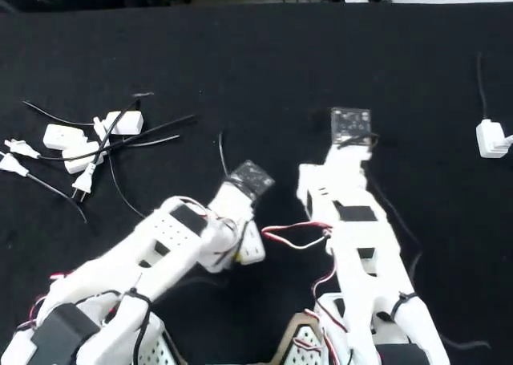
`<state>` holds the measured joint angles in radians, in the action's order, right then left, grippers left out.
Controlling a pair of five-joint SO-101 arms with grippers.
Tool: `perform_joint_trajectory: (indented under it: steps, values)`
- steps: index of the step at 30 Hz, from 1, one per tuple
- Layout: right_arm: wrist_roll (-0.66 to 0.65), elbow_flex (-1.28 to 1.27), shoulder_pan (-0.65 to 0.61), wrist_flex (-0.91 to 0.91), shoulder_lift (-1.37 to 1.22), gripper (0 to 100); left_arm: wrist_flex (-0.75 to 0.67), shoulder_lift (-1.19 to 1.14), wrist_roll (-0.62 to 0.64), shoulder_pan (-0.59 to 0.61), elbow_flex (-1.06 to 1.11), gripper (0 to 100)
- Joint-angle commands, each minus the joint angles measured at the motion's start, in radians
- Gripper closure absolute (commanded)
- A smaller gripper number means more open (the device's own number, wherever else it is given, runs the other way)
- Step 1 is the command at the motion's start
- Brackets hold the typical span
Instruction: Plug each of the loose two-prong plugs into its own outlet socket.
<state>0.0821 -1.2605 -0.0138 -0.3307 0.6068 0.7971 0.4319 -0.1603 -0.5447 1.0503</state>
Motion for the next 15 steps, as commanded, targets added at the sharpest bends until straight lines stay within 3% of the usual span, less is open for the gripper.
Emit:
perform_joint_trajectory:
  steps: [1, 10, 15]
  values:
    - [0.046, 0.038, 0.061, -0.005, 0.038, 86.4, -0.026, 0.015, 0.038, -0.05, -0.053, 77]
    - [0.043, 0.038, 0.058, -0.005, 0.038, 86.4, -0.006, 0.014, 0.048, 0.133, -0.206, 78]
    - [0.043, 0.039, 0.058, -0.005, 0.036, 86.4, -0.112, 0.003, 0.195, 0.211, -0.251, 77]
